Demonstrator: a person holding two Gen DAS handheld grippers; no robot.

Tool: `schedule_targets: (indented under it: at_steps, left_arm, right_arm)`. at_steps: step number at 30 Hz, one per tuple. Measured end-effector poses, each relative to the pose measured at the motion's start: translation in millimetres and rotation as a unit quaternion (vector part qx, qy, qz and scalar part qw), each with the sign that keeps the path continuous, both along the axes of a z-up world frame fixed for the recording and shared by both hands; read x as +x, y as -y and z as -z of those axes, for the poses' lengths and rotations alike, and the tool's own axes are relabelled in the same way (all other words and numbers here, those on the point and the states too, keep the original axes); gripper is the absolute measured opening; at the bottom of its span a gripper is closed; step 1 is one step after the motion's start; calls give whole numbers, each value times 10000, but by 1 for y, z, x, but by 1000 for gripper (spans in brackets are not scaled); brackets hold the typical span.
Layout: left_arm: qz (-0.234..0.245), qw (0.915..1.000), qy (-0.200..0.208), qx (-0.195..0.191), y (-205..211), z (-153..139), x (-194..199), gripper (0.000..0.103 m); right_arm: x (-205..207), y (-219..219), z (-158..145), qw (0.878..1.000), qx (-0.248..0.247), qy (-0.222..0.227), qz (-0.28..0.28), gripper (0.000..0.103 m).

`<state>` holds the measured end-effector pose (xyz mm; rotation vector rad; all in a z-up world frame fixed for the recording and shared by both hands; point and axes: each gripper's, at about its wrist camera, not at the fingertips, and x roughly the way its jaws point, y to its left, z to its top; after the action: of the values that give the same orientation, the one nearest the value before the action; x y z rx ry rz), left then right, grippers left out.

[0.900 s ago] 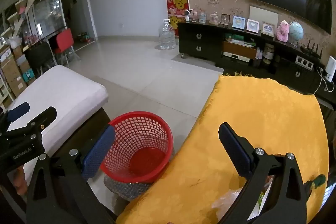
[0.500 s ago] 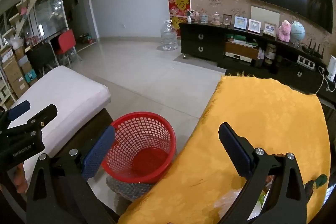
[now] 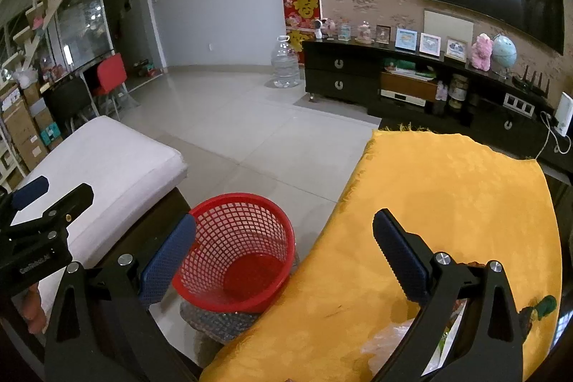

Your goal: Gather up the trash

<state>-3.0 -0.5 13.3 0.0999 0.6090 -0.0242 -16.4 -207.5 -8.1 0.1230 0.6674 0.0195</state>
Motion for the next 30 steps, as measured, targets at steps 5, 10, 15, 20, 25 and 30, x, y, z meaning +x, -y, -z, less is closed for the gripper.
schedule_targets:
  at_steps: [5,10,15,20,25,30]
  left_arm:
    - [-1,10000,-23,9,3,1,2,95]
    - [-7,10000,-17,-3,2,4,0,95]
    - [-5,10000,-24,-11,1,5,-1,95]
    - [-19,10000,-37,10,2,7,-1,95]
    - [-41,10000,-41,20,1,11,-6,95]
    - [-63,10000,-32,17,0,13,-8,95]
  right_arm:
    - [1,1,-1,10000,-10,-15,-32,96]
    - [1,2,0,10000,3,-16,-38,96]
    - [1,0,1,10000,-8,-13,-47,96]
    - [2,0,1,10000,-1,-21,-63,96]
    - [-2,-9,5,9999,14,-35,-94,96]
    - [-3,-12,4,9999,45,-37,-137,96]
